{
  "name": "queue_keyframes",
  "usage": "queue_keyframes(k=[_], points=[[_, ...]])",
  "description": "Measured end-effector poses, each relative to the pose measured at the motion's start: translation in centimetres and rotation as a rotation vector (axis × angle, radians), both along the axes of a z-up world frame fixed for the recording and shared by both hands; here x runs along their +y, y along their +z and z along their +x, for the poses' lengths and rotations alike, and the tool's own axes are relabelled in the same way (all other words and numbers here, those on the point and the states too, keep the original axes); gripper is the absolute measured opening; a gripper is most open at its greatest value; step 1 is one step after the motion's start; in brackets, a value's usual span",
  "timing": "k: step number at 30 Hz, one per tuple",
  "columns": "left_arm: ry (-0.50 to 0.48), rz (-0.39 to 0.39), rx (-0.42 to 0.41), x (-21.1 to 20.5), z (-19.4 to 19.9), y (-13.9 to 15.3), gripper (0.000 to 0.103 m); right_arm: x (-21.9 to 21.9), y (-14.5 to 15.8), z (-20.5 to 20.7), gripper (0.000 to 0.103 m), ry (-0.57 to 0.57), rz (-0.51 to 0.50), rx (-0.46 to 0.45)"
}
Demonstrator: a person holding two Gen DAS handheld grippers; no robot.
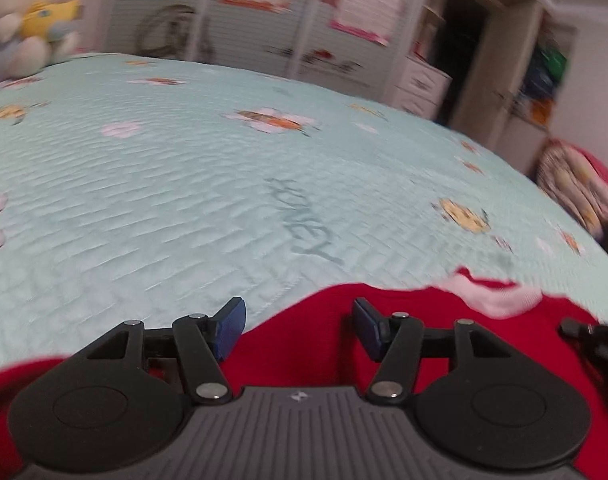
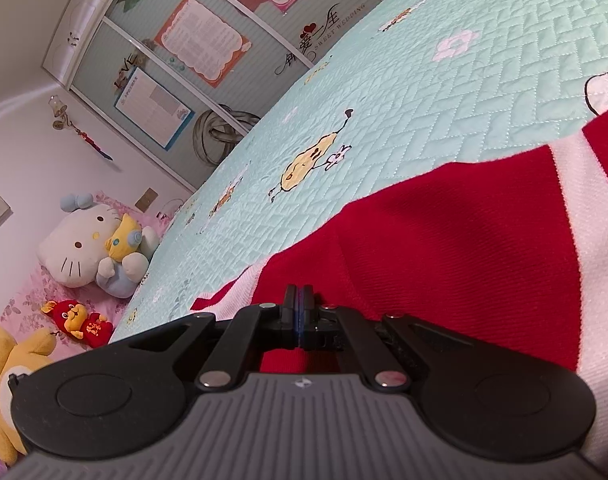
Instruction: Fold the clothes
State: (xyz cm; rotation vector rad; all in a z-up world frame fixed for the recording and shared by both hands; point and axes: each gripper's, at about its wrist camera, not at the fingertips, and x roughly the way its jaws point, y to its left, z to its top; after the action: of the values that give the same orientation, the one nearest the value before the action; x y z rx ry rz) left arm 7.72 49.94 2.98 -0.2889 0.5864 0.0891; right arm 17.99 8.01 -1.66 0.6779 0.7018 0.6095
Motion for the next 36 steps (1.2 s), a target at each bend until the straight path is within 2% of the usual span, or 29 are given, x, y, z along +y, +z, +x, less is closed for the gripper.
queue_keyframes(k=[3,5,6,7,9,10,11,12,14,15,17,18,19,24,26,27,28,29,31,32,36], points=[[-0.072,0.032,0.01,-1.4,0.8,-0.6,0.061,0.2,0.1,0.0,0.002,0.01,-0.009,-0.008],[-0.113,0.067,0.014,-2.5,0.7,-0.6,0.044,0.3,0.1,0.0,0.002,0.016,-0.015,-0.012],[-0.12,0.077,0.014,-2.9,0.3,-0.6,0.018,0.4,0.3,-0.1,0.002,0.019,-0.022,-0.022],[-0.12,0.081,0.012,-3.3,-0.2,-0.5,0.013,0.5,0.4,-0.2,0.002,0.021,-0.03,-0.031],[-0.089,0.096,0.003,-4.1,-1.6,0.0,0.012,0.7,0.6,-0.4,0.003,0.026,-0.046,-0.05],[-0.063,0.141,0.001,-4.5,-2.2,0.3,0.012,0.8,0.8,-0.5,0.005,0.029,-0.054,-0.06],[-0.038,0.199,0.001,-4.8,-2.7,0.6,0.013,0.9,0.9,-0.6,0.016,0.031,-0.061,-0.069],[-0.023,0.24,0.002,-5.0,-2.9,0.6,0.013,1.0,1.0,-0.7,0.037,0.034,-0.069,-0.079],[-0.015,0.27,0.019,-4.9,-2.9,0.0,0.014,1.2,1.3,-0.9,0.064,0.039,-0.085,-0.098],[-0.012,0.258,0.028,-4.9,-2.6,-0.3,0.016,1.3,1.4,-1.0,0.065,0.042,-0.092,-0.108],[0.036,0.244,0.019,-4.6,-2.4,0.0,0.038,1.5,1.7,-1.1,0.064,0.047,-0.108,-0.127],[0.066,0.237,0.013,-4.5,-2.4,0.3,0.054,1.7,1.8,-1.2,0.064,0.049,-0.116,-0.136],[0.101,0.224,0.002,-4.1,-2.7,0.7,0.059,1.5,1.7,-1.1,0.064,0.048,-0.106,-0.131],[0.307,0.194,-0.101,-2.1,-9.0,3.5,0.057,1.5,1.9,-1.2,0.064,0.05,-0.106,-0.137],[0.39,0.183,-0.143,-1.3,-11.6,4.6,0.065,1.4,1.8,-1.3,0.064,0.047,-0.093,-0.135],[0.437,0.166,-0.159,-0.7,-13.1,5.0,0.078,1.4,1.8,-1.3,0.064,0.046,-0.092,-0.136],[0.488,0.139,-0.171,0.1,-14.6,5.3,0.086,1.4,1.8,-1.3,0.064,0.045,-0.091,-0.136],[0.52,0.099,-0.171,1.0,-15.9,5.3,0.086,1.4,1.9,-1.4,0.064,0.044,-0.091,-0.137],[0.521,-0.015,-0.123,2.7,-17.5,4.8,0.085,1.4,1.9,-1.4,0.064,0.041,-0.089,-0.138],[0.513,-0.041,-0.101,3.0,-18.0,4.4,0.085,1.4,1.9,-1.4,0.065,0.04,-0.088,-0.139],[0.465,-0.05,-0.033,3.1,-18.3,3.1,0.085,1.4,1.9,-1.3,0.065,0.043,-0.083,-0.132]])
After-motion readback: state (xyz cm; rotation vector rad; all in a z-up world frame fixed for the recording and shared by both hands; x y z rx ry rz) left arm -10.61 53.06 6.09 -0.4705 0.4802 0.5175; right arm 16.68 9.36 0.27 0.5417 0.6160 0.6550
